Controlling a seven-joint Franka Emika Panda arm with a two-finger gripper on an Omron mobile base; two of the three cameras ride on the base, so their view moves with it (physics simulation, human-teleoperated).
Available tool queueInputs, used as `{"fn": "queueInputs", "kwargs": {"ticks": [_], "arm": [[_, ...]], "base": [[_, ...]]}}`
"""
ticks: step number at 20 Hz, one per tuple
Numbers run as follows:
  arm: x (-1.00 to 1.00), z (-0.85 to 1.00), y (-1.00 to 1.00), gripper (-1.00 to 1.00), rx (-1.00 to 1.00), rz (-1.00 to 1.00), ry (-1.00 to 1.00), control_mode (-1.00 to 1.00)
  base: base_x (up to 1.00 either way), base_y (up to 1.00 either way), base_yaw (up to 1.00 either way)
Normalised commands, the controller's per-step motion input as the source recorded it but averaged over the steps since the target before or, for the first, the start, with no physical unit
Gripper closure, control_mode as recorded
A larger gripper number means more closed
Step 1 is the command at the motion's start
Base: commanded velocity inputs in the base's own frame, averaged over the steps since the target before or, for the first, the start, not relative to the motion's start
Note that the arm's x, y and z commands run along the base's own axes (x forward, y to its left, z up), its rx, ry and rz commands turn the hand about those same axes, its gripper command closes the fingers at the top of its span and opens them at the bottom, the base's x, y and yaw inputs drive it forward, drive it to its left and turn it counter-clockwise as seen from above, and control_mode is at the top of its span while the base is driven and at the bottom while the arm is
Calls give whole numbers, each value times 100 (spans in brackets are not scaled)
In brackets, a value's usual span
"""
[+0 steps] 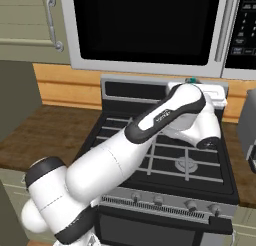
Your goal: Put the bell pepper and lime in the pot. Retrieve the spatula and lightly stir the vegetables in the pot.
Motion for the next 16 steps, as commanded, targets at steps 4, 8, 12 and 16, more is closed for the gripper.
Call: {"fn": "queueInputs", "kwargs": {"ticks": [4,8,12,16], "arm": [[29,-41,-28,100,0,0,0,-100],[47,-30,-27,100,0,-1,0,-100],[50,-24,-31,100,0,-1,0,-100],[38,-29,-22,100,0,-1,0,-100]], "base": [[0,0,0],[0,0,0],[0,0,0],[0,0,0]]}}
